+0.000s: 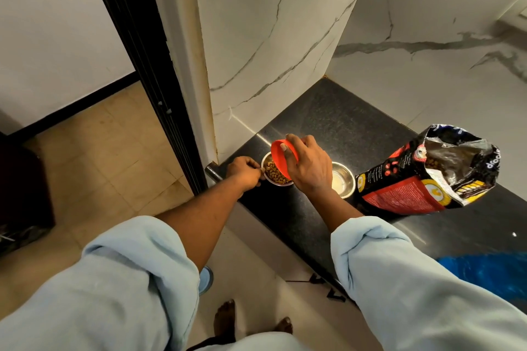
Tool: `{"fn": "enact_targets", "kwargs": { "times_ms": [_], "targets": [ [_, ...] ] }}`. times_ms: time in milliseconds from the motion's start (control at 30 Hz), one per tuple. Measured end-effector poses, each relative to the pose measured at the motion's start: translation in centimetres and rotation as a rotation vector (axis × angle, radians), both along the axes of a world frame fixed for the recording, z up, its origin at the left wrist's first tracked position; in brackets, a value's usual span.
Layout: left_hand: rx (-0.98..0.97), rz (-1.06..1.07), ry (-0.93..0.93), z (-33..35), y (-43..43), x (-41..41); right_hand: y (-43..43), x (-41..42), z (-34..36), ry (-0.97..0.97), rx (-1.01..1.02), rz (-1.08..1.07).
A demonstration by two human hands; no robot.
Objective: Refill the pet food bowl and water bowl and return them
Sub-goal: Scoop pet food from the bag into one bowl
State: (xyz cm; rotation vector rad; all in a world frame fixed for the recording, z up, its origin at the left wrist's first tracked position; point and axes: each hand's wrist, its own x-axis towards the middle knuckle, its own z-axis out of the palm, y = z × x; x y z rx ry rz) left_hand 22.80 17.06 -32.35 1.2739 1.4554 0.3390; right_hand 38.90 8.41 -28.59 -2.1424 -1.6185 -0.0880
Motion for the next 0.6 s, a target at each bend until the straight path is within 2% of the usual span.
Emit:
{"fn": "enact_targets", "kwargs": {
  "times_ms": [233, 367, 467, 600],
  "targets": [
    [0.115, 0.014, 0.145, 1.4, -0.1, 0.8, -0.3, 1.0, 2.1, 0.672, 0.225, -0.456],
    [0.215, 0.053, 0.163, 3.2, -1.1, 3.1, -1.0, 2.7, 4.7, 0.921, 0.27, -0.646],
    [0.276, 0.016, 0.122, 5.3, -1.8, 5.8, -2.0, 4.2, 7.5, 1.006, 0.302, -0.678],
    [0.345, -0.112, 0.015, 7.9, -2.9, 10.3, -4.1, 7.5, 11.6, 0.868, 0.458, -0.657]
  ]
}}
